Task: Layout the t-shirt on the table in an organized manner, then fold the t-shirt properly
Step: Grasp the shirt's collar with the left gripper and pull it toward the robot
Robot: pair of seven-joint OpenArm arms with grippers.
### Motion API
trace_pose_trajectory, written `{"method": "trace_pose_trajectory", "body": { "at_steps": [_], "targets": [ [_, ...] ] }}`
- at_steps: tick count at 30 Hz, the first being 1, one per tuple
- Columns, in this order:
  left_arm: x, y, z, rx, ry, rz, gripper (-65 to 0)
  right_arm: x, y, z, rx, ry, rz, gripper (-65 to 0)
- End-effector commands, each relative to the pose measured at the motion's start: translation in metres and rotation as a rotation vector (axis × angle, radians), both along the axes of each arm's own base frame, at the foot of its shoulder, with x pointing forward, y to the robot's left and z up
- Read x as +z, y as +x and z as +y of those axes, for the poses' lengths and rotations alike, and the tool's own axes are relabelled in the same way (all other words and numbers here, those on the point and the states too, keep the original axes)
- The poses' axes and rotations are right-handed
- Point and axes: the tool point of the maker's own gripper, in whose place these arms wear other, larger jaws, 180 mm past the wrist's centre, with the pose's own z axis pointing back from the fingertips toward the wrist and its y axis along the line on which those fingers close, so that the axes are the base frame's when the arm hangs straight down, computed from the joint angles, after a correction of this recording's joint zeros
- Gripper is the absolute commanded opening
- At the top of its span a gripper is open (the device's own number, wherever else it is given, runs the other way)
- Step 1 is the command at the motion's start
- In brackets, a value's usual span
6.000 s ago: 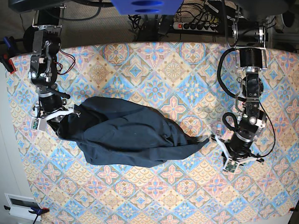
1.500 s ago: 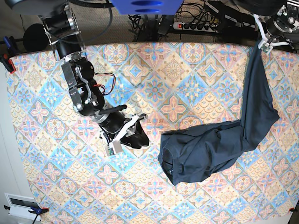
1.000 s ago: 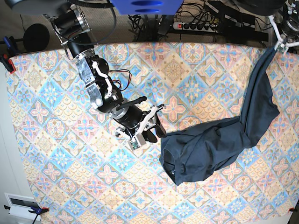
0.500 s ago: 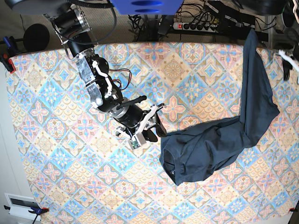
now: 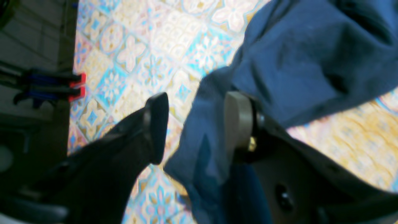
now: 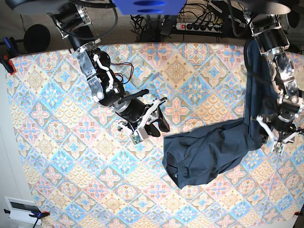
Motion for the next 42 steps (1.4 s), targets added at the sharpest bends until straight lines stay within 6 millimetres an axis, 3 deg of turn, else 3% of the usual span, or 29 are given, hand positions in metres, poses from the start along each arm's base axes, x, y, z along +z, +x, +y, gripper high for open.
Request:
{"method": "trace_pose_trajectory", "body": {
  "at_steps": [1,7,14,18,23,25,28,30,31,32,34,37,39,42],
  "targets": [
    [0.009,0.011,0.003,-0.001,0.01,-0.031,-37.7,0.031,0.009,-0.003,-0.018,0.054,-0.086,-44.6],
    [-0.025,0.038,0.005,0.0,-0.063,0.028,-37.3,0.026,0.006,-0.015,-0.055,0.062,-0.069,-44.6],
    [-0.048,0.057,0.0,-0.011,-0.136,0.043,-30.5,0.026,0.006,-0.015,-0.055,0.062,-0.069,-44.6],
    [-0.058,0.066,-0.014,-0.024,-0.175,0.052,-30.4,0.025,0.006,-0.015,-0.054,0.061,-0.066,-44.6],
    [-0.086,0.076,-0.043,-0.109,-0.181,0.117,-30.8,0.024,0.006,-0.015,-0.057,0.061,-0.062,-44.6],
    [-0.09,0.079,-0.06,-0.143,-0.199,0.111,-35.4,0.024,0.006,-0.015,-0.057,0.061,-0.062,-44.6],
    [-0.093,0.081,-0.086,-0.202,-0.2,0.118,-52.7,0.024,0.007,-0.015,-0.058,0.061,-0.063,-44.6],
    [-0.079,0.085,-0.107,-0.246,-0.209,0.076,-64.0,0.024,0.007,-0.016,-0.06,0.06,-0.064,-44.6],
    [-0.071,0.086,-0.123,-0.269,-0.231,0.046,-65.0,0.024,0.008,-0.017,-0.062,0.06,-0.065,-44.6],
    [-0.069,0.079,-0.136,-0.289,-0.239,0.044,-65.0,0.025,0.01,-0.021,-0.075,0.061,-0.068,-44.6],
    [-0.046,0.068,-0.154,-0.333,-0.222,0.004,-63.9,0.027,0.016,-0.03,-0.102,0.062,-0.072,-44.6],
    [-0.025,0.038,-0.203,-0.454,-0.198,-0.014,-65.0,0.029,0.022,-0.041,-0.134,0.062,-0.079,-44.6],
    [-0.022,0.015,-0.23,-0.53,-0.179,-0.003,-65.0,0.026,0.027,-0.05,-0.158,0.059,-0.071,-44.6],
    [-0.03,-0.021,-0.256,-0.605,-0.173,0.032,-65.0,0.018,0.032,-0.062,-0.193,0.051,-0.051,-44.6]
  ]
}}
